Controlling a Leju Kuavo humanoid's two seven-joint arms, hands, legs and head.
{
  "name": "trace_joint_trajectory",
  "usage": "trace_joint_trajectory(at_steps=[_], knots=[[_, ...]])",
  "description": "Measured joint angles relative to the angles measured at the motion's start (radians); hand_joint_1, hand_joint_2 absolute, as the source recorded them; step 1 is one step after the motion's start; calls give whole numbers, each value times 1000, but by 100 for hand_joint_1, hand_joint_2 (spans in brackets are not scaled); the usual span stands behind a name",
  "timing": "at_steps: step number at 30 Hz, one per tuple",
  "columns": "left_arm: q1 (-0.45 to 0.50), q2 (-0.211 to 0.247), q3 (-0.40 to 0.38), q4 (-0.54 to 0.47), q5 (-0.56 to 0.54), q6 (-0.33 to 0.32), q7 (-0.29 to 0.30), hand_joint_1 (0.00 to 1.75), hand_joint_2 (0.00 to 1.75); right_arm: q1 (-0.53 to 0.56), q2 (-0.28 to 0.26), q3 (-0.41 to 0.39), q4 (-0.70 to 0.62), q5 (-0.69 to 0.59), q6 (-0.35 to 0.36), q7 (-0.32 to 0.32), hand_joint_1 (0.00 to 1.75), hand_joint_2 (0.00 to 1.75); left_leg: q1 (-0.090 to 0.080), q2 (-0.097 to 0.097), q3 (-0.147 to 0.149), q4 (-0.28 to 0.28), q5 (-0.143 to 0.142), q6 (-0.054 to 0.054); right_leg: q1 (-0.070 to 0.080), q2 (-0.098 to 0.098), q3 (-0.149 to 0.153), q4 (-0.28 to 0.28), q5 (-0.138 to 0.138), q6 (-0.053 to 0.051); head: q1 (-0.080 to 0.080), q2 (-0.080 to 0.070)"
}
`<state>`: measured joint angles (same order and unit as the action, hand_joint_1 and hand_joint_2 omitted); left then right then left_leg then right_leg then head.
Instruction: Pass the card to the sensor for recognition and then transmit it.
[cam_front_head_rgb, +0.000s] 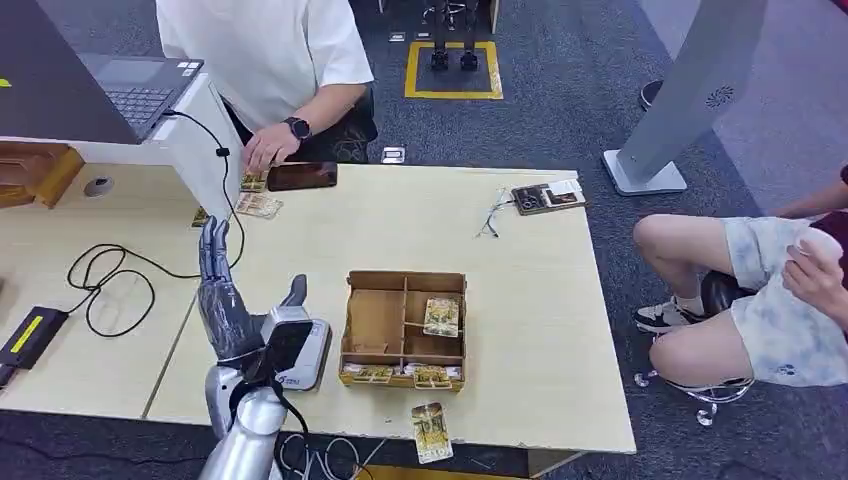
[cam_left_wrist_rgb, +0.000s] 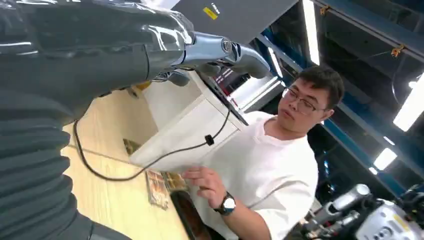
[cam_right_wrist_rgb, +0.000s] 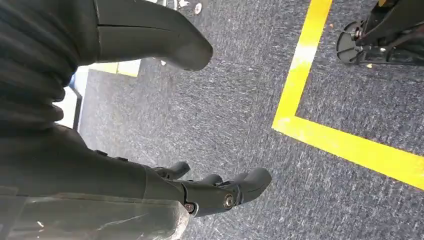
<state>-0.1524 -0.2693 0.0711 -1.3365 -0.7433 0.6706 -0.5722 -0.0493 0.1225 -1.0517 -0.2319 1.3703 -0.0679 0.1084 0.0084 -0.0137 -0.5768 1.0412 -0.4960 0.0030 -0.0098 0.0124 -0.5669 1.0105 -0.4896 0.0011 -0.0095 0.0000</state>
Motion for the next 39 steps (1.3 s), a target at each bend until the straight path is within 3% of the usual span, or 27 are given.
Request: trace_joint_trajectory(at_steps=[6, 10, 22, 33, 39], knots=[[144, 64, -137, -160, 75, 0, -51, 0, 175, 6, 0, -10, 0, -1, 0, -6, 0, 175, 0, 0, 0, 0, 0, 0, 0, 0, 0, 0, 0, 0, 0, 0], [198, 91, -184, -223, 81, 0, -67, 0, 175, 7, 0, -19, -2, -15, 0, -9, 0, 175, 0, 1, 0, 0, 0, 0, 0, 0, 0, 0, 0, 0, 0, 0], [277, 119, -229, -279, -109, 0, -89, 0, 175, 9, 0, -46, -5, -18, 0, -11, 0, 175, 0, 0, 0, 0, 0, 0, 0, 0, 0, 0, 0, 0, 0, 0], [297, 147, -280, -242, -346, 0, 4, 0, 175, 8, 0, -68, -5, -17, 2, -12, 0, 175, 0, 0, 0, 0, 0, 0, 0, 0, 0, 0, 0, 0, 0, 0], [293, 161, -310, -190, -543, 0, 130, 0, 175, 8, 0, -76, -5, -17, 2, -12, 0, 175, 0, 0, 0, 0, 0, 0, 0, 0, 0, 0, 0, 0, 0, 0]])
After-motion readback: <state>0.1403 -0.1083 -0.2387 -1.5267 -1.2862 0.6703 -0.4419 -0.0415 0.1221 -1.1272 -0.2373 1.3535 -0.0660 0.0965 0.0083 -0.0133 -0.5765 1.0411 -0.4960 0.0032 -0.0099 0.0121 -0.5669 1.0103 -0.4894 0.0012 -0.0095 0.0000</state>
